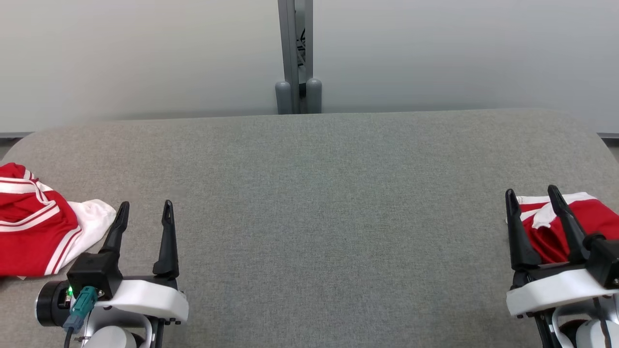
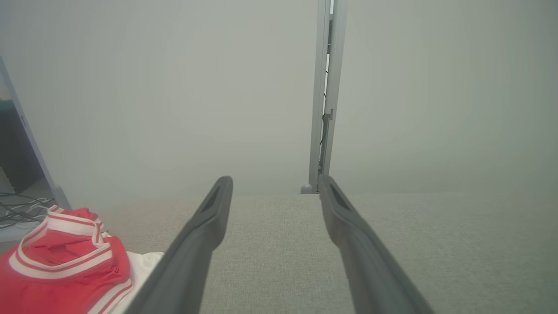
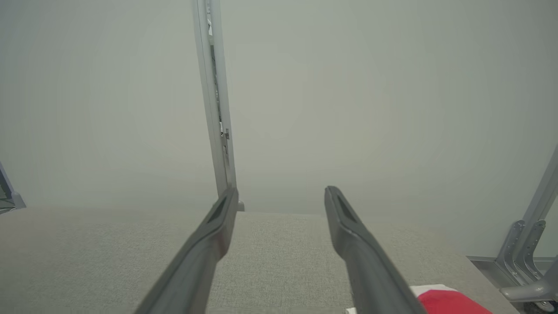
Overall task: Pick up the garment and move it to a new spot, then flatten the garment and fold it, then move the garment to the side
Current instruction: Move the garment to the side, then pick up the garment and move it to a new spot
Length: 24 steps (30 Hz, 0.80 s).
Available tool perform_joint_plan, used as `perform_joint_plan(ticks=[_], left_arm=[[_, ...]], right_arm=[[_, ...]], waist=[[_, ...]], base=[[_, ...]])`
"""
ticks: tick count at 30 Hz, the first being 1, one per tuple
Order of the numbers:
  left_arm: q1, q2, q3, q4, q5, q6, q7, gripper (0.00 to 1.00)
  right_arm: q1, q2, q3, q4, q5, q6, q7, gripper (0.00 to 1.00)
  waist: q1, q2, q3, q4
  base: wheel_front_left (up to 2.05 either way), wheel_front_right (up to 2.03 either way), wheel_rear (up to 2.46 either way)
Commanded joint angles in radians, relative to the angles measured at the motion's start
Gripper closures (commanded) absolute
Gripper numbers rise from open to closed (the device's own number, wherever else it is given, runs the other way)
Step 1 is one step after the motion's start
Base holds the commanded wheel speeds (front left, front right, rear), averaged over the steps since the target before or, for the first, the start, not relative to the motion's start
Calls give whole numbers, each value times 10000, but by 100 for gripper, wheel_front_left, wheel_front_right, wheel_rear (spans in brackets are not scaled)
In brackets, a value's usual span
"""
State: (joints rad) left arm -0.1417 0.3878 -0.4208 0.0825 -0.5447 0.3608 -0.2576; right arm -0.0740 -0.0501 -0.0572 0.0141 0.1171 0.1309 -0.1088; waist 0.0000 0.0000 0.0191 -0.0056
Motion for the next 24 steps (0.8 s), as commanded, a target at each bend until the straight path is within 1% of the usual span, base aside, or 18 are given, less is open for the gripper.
perform_joint_plan(ticks=[1, 9, 14, 24], left_arm=[[151, 6, 46, 115, 67, -63, -45, 0], [410, -122, 246, 222, 267, -313, -58, 0], [412, -284, 391, 220, 414, -591, -58, 0], [238, -541, 550, 451, 635, -894, -55, 0]], right_arm=[[149, -28, -54, 28, 42, -1, 19, 0], [633, -28, -372, -61, 191, -1, 131, 0], [678, -29, -454, -146, 206, -1, 151, 0], [583, -28, -453, -150, 269, -1, 210, 0]], waist=[[0, 0, -107, 22], [0, 0, -220, 77], [0, 0, -190, 98], [0, 0, -87, 128]], base=[[0, 0, 0], [0, 0, 0], [0, 0, 0], [0, 0, 0]])
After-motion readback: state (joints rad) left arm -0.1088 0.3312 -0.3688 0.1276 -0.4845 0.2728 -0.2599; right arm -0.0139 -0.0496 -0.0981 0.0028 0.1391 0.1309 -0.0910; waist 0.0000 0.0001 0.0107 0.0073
